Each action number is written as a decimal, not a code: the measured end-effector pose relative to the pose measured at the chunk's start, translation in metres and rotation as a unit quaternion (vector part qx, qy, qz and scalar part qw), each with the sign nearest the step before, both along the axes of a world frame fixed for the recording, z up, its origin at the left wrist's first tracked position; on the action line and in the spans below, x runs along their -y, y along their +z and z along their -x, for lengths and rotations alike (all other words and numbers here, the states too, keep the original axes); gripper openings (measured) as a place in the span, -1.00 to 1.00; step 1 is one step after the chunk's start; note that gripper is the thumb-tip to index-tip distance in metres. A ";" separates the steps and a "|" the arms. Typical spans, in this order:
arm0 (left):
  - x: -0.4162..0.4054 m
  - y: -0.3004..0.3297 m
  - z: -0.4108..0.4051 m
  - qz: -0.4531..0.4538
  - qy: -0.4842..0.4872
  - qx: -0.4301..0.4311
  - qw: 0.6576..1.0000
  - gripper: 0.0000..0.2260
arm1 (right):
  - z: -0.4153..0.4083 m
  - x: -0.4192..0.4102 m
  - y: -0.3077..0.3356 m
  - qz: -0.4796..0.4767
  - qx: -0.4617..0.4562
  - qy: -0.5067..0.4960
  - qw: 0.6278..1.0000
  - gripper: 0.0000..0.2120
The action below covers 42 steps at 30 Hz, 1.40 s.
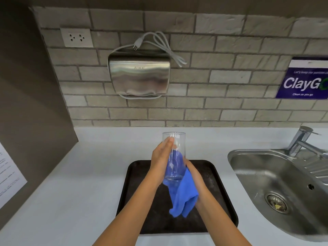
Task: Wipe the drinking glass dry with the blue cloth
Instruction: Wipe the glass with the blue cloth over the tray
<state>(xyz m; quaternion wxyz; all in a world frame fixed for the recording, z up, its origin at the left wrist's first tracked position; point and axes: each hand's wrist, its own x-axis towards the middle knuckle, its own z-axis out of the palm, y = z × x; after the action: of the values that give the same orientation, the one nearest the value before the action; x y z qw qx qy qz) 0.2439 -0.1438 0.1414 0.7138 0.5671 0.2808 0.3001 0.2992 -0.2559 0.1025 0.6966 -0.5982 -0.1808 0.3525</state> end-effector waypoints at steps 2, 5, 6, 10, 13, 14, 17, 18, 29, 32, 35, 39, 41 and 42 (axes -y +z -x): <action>0.003 -0.002 0.002 -0.116 0.024 -0.028 0.993 -0.54 | 0.005 -0.005 0.004 -0.020 -0.022 -0.019 0.999 -0.72; 0.009 -0.011 0.007 -0.213 0.073 -0.070 0.972 -0.47 | 0.012 -0.012 0.004 -0.073 -0.088 -0.113 0.987 -0.67; 0.012 -0.015 0.009 -0.218 0.082 -0.078 0.969 -0.46 | 0.016 -0.013 0.003 -0.076 -0.068 -0.132 0.986 -0.66; 0.018 -0.021 0.012 -0.193 0.079 -0.091 0.974 -0.35 | 0.038 -0.014 -0.007 -0.016 0.134 -0.140 0.981 -0.63; 0.015 -0.017 0.014 -0.137 0.072 -0.077 0.985 -0.39 | 0.057 -0.016 -0.015 0.028 0.248 -0.140 0.958 -0.54; 0.013 -0.017 0.015 -0.116 0.067 -0.075 0.988 -0.42 | 0.061 -0.017 -0.017 0.030 0.270 -0.139 0.952 -0.52; 0.011 -0.021 0.023 -0.050 0.014 -0.061 0.997 -0.46 | 0.062 -0.020 -0.011 0.005 0.294 -0.147 0.944 -0.55; 0.012 -0.023 0.025 -0.030 -0.010 -0.049 0.998 -0.42 | 0.058 -0.020 -0.006 -0.001 0.295 -0.147 0.944 -0.56; 0.013 -0.022 0.029 0.060 -0.031 0.019 0.998 -0.45 | 0.053 -0.017 0.011 -0.005 0.290 -0.114 0.950 -0.64; 0.012 -0.022 0.032 0.062 -0.051 0.014 0.997 -0.46 | 0.055 -0.016 0.008 -0.007 0.296 -0.109 0.949 -0.63; 0.012 -0.020 0.031 0.068 -0.041 -0.015 0.997 -0.50 | 0.040 -0.018 0.017 -0.025 0.159 -0.101 0.982 -0.68; 0.011 -0.008 0.027 0.037 -0.015 -0.038 0.999 -0.61 | 0.025 -0.008 0.020 0.002 0.041 -0.022 0.999 -0.70; 0.008 -0.002 0.023 0.024 -0.016 -0.022 0.999 -0.69 | 0.026 -0.002 0.015 0.003 0.003 0.019 1.000 -0.71; 0.006 0.000 0.021 0.044 -0.004 -0.019 0.999 -0.68 | 0.027 0.001 0.013 0.007 -0.009 0.030 0.999 -0.74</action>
<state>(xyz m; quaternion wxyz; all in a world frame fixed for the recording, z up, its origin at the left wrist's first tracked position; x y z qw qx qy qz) 0.2229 -0.1500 0.1412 0.7339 0.5418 0.3050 0.2735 0.2721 -0.2565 0.1156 0.6833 -0.5936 -0.1900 0.3803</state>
